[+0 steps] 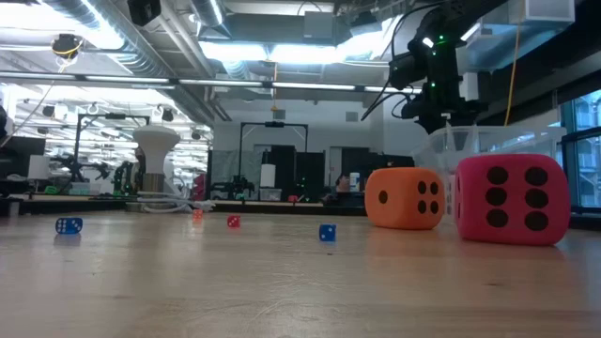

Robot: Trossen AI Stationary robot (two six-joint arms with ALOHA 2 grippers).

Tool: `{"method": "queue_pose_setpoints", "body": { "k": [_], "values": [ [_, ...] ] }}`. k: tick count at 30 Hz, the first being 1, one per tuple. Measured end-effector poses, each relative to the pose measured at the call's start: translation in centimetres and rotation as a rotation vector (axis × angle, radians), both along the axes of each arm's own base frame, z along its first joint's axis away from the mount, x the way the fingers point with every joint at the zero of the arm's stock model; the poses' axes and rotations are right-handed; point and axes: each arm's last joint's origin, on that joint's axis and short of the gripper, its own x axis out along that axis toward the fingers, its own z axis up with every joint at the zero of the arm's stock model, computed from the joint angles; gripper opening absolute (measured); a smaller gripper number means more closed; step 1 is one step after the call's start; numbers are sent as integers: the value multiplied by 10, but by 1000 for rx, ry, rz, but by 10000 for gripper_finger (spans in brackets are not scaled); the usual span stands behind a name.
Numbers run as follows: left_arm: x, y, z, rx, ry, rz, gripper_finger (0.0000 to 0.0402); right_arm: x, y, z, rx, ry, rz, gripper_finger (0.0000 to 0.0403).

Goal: Pick & Place Dice
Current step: Put the right small blue die into the container

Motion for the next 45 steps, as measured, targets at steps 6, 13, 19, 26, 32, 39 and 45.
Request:
{"method": "queue_pose_setpoints", "body": {
  "k": [6,13,19,26,32,39,45],
  "values": [
    [0,0,0,0,0,0,168,0,0,0,1,-2,0,315],
    [0,0,0,-4,-1,0,168,0,0,0,3,-5,0,321],
    [0,0,0,-4,0,-1,168,2,9,8,-19,-27,26,309],
    [0,-1,-1,-9,6,-15,168,13,70,48,-61,-197,177,288],
    [0,0,-1,-2,7,-12,168,19,136,75,-99,-347,279,274],
    [1,0,-1,3,13,-7,168,34,202,84,-99,-478,420,259],
    [2,0,-2,7,17,-9,168,49,247,80,-113,-544,499,244]
  ]
}}
